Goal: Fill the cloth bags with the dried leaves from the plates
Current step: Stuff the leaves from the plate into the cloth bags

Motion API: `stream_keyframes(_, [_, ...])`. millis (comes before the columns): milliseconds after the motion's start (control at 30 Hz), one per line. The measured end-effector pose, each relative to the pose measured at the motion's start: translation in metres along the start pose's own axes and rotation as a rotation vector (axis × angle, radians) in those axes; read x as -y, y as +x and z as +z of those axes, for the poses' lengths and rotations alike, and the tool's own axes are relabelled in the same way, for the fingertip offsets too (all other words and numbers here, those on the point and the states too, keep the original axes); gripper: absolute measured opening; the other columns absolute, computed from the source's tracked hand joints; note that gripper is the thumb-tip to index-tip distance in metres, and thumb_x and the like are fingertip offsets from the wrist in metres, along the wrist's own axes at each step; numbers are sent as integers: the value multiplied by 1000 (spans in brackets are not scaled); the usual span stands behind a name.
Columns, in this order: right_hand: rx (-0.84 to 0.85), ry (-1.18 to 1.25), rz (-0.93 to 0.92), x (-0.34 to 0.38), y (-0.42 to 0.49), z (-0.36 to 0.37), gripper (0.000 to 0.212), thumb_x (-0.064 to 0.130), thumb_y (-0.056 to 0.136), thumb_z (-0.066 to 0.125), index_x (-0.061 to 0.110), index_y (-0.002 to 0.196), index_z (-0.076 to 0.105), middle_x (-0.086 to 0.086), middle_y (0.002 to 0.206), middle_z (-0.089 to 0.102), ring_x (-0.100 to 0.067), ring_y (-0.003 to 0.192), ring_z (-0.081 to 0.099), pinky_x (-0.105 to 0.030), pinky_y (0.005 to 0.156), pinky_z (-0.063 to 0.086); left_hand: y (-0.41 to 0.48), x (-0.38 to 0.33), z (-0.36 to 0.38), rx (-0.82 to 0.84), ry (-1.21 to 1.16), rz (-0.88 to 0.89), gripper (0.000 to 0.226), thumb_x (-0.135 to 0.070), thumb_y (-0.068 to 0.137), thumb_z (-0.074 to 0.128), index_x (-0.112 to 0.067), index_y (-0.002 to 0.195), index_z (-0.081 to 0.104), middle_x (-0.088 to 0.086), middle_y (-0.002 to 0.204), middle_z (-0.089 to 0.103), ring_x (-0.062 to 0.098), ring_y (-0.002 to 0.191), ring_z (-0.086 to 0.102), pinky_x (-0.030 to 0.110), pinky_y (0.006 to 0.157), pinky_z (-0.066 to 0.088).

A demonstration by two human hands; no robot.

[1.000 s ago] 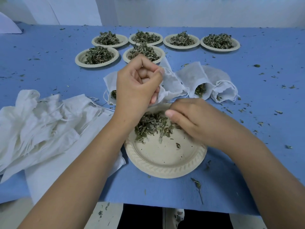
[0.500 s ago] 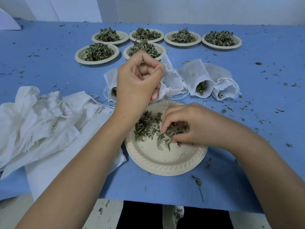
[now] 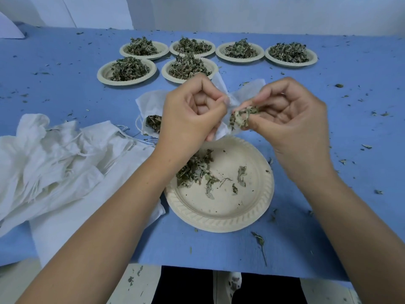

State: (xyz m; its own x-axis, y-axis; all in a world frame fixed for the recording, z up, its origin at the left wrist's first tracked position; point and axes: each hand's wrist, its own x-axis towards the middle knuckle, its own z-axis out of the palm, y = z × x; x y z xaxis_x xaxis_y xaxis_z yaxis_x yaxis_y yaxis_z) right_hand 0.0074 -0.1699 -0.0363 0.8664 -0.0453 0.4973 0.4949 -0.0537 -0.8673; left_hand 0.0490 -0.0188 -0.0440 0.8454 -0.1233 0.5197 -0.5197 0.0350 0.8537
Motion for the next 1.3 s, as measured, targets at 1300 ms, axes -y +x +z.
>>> stream_keyframes(1300, [185, -466, -265, 6, 4, -14, 31, 23, 94, 43, 14, 76, 67, -2, 87, 71, -19, 84, 64, -40, 88, 43, 4, -1, -5, -64, -63, -32, 22, 1, 90, 61, -12, 74, 53, -10, 47, 53, 4, 31, 41, 15, 37, 34])
